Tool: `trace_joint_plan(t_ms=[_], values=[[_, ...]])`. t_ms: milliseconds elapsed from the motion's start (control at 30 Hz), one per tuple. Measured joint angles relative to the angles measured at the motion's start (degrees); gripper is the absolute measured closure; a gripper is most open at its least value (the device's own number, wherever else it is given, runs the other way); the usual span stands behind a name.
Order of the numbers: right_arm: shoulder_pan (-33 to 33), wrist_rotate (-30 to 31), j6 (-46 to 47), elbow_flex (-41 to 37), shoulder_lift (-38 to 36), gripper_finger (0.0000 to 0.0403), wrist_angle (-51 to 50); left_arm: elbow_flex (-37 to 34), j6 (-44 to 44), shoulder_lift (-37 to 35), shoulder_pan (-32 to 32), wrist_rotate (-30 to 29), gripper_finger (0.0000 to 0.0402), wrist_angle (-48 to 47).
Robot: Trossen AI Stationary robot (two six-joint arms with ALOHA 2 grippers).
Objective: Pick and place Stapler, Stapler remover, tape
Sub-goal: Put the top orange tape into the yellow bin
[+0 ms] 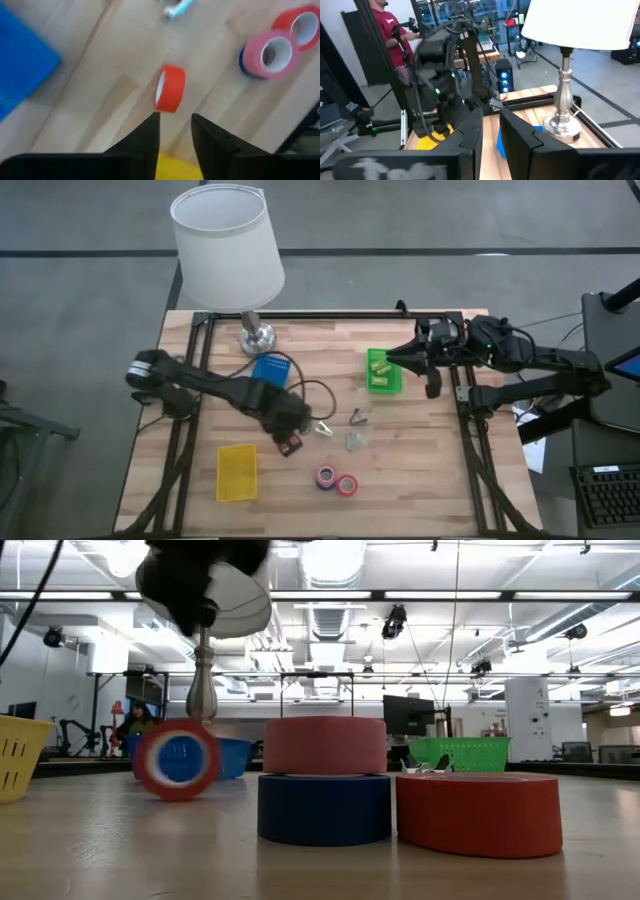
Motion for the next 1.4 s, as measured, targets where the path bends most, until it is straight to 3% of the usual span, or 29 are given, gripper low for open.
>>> trace_joint_plan(t_ms=[167,333,433,633,867,1300,1400], values=[[-0.02,-0.09,-0.04,0.0,2.3,0.0342,2.24,-4.77,-9.32,-7.06,-3.17,-2.07,0.0342,0.56],[-0.02,-0.08,-0.42,0.02,2.99,0.0343,2.32,-10.34,-12.35,-9.94,-3.53,-2.54,0.0358,11.33],[-0.02,-0.07,-1.6,0.02,3.38,0.0347,2.21,-13.43,-11.94,-9.47,-3.88,-0.59,0.0331,10.44],[-0.02,-0.07,-1.29,0.11,3.49,0.035,1.99,-18.3,-14.28,-8.61,-3.84,3.63,0.0232,11.04],[-0.02,-0.04,-1.7,0.11,3.83,0.035,1.66,-19.61,-2.53,-7.7,-4.91,4.76,0.0147,13.68],[-0.02,0.0,-1.55,0.11,4.39,0.035,1.68,-20.14,4.59,3.46,-4.76,6.69,0.0143,13.89],[-0.02,0.02,-1.26,0.11,4.39,0.0347,1.68,-20.14,6.53,5.64,-4.62,9.69,0.015,13.93]])
